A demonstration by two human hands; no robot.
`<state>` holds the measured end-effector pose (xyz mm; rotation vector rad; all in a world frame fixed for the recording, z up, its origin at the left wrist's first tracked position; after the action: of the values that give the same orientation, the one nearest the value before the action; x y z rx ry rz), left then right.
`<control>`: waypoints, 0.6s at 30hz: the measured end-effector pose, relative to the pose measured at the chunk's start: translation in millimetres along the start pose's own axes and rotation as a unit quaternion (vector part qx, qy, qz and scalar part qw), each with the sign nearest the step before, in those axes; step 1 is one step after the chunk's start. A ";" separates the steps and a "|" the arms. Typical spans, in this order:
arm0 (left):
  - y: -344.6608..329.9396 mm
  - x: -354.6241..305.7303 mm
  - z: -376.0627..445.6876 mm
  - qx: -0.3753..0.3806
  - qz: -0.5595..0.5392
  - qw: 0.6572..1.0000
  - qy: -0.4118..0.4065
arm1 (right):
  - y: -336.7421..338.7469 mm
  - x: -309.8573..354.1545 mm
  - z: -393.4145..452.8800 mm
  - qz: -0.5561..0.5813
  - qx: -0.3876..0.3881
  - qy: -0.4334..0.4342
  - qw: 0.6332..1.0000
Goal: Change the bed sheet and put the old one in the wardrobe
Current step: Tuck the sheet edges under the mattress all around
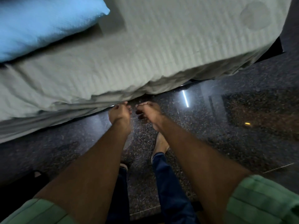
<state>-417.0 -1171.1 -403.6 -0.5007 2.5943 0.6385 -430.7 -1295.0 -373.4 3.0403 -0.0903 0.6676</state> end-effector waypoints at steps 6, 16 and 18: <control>94.1 -22.7 45.4 -0.223 -0.056 0.973 0.029 | -97.0 9.1 -26.5 0.080 0.154 -0.049 0.984; 221.6 -72.6 83.5 -0.085 -0.299 0.950 -0.017 | -262.6 14.7 -66.4 0.157 0.163 -0.054 0.973; 240.7 -79.2 88.9 -0.076 -0.292 0.953 -0.017 | -289.0 12.3 -67.8 0.144 0.123 -0.043 0.981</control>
<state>-426.6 -907.5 -352.6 -1.2305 2.1997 0.6252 -429.8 -1004.5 -310.9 3.3289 -0.4956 0.6017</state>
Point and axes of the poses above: each hand's wrist, its own z-axis towards the middle knuckle, its own y-axis out of the back of the hand, x = y × z, the point moved 1 cm from there along z, towards the middle knuckle
